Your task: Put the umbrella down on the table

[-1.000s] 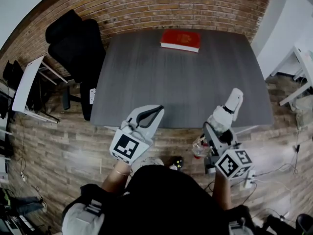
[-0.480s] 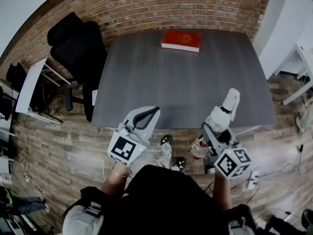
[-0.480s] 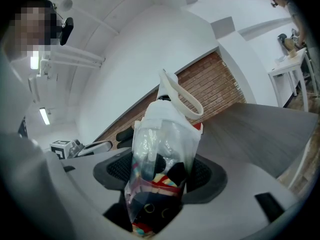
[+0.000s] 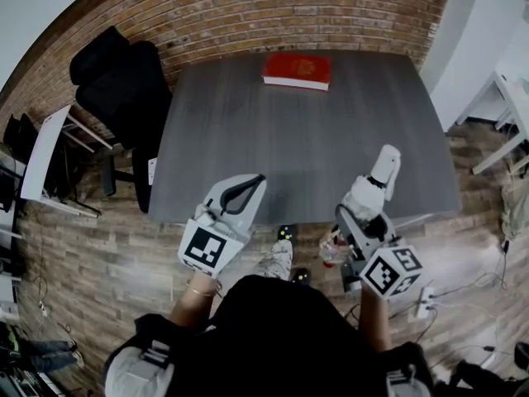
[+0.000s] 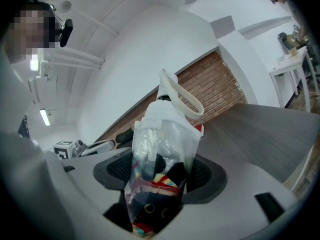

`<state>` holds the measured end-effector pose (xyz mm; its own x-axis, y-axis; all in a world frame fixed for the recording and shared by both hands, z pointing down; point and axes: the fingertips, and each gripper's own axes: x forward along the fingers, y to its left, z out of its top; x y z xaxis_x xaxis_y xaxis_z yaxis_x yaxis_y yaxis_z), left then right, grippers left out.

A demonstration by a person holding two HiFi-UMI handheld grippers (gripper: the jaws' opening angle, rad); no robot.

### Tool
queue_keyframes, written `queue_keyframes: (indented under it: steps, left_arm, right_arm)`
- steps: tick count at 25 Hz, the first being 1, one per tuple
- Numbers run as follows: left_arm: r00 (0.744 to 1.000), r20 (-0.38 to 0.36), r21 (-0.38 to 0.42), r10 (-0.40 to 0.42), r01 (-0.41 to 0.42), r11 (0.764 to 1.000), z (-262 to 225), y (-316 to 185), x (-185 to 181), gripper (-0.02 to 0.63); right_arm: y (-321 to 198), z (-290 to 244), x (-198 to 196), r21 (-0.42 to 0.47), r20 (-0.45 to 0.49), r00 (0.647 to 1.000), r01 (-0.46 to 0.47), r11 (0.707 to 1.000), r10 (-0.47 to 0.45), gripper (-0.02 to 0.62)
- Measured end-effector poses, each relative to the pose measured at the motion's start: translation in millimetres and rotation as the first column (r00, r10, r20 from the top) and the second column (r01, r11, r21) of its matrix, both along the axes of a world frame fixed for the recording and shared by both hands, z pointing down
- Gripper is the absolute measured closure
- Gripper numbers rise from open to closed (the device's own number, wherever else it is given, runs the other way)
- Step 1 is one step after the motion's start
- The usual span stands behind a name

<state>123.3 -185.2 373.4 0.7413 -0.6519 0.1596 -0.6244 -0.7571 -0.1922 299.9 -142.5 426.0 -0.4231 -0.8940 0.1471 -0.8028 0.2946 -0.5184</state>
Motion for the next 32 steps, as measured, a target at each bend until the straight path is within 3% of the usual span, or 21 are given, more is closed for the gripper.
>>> queue_keyframes:
  steps: [12,32]
  left_arm:
    - [0.999,-0.038,0.001,-0.012,0.012,1.000,-1.0,-53.4,-7.4,0.603]
    - [0.996,-0.084,-0.075,-0.003,-0.003,0.997,25.7,-154.2,-15.8,0.603]
  right_arm:
    - [-53.6,-4.8,-7.3,-0.012,-0.019,1.000,0.018,1.000,-0.018,0.307]
    - [-144.2,26.5,-12.1,-0.136,-0.080,0.997,-0.006,0.991,-0.005,0.307]
